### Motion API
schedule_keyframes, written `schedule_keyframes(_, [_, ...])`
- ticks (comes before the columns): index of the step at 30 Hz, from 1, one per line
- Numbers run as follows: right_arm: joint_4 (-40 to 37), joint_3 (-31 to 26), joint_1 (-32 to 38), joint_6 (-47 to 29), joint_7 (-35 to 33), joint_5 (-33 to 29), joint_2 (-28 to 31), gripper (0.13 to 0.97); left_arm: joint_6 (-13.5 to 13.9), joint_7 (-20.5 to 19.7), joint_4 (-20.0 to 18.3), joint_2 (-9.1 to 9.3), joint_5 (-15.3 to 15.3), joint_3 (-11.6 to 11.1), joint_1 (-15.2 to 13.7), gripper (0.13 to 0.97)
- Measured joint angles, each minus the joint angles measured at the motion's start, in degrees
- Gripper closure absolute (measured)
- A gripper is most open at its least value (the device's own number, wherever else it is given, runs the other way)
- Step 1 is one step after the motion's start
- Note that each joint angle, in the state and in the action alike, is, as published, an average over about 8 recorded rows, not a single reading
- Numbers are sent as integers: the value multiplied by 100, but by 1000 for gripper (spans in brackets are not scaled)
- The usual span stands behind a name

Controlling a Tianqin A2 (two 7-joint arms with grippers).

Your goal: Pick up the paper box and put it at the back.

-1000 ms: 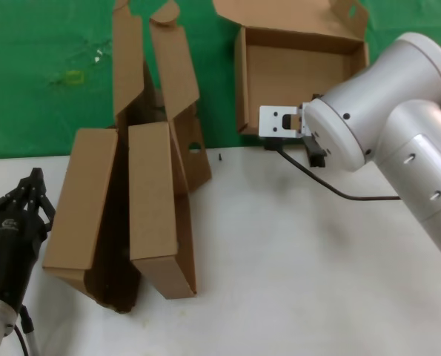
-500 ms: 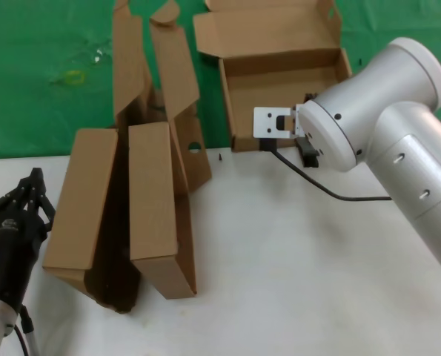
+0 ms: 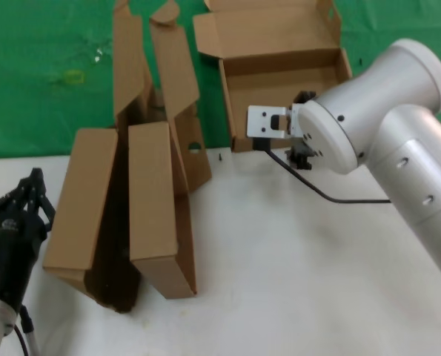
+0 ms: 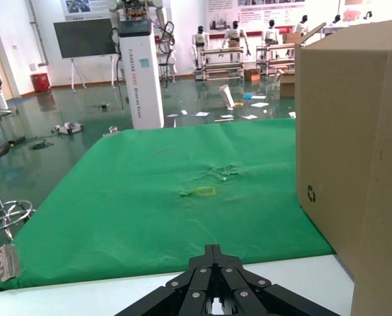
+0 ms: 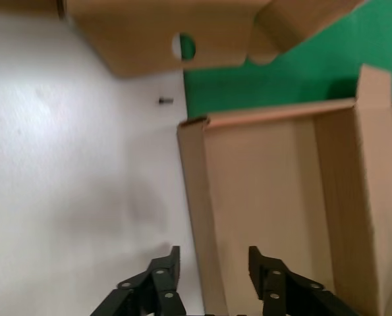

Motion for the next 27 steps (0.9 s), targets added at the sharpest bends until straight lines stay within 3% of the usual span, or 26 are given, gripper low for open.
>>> schedule_keyframes(10, [1662, 523, -48, -412, 118, 157, 202, 614, 0, 0, 0, 0, 0, 0, 0, 954])
schedule_keyframes(17, [2786, 1646, -746, 399, 733, 340, -59, 418, 0, 0, 0, 0, 0, 0, 0, 954])
schedule_keyframes(20, [3058, 2136, -1106, 824, 962, 600, -225, 376, 0, 0, 0, 0, 0, 0, 0, 954])
schedule_keyframes(27, [3123, 2433, -1493, 1321, 877, 1136, -263, 250, 0, 0, 0, 0, 0, 0, 0, 939])
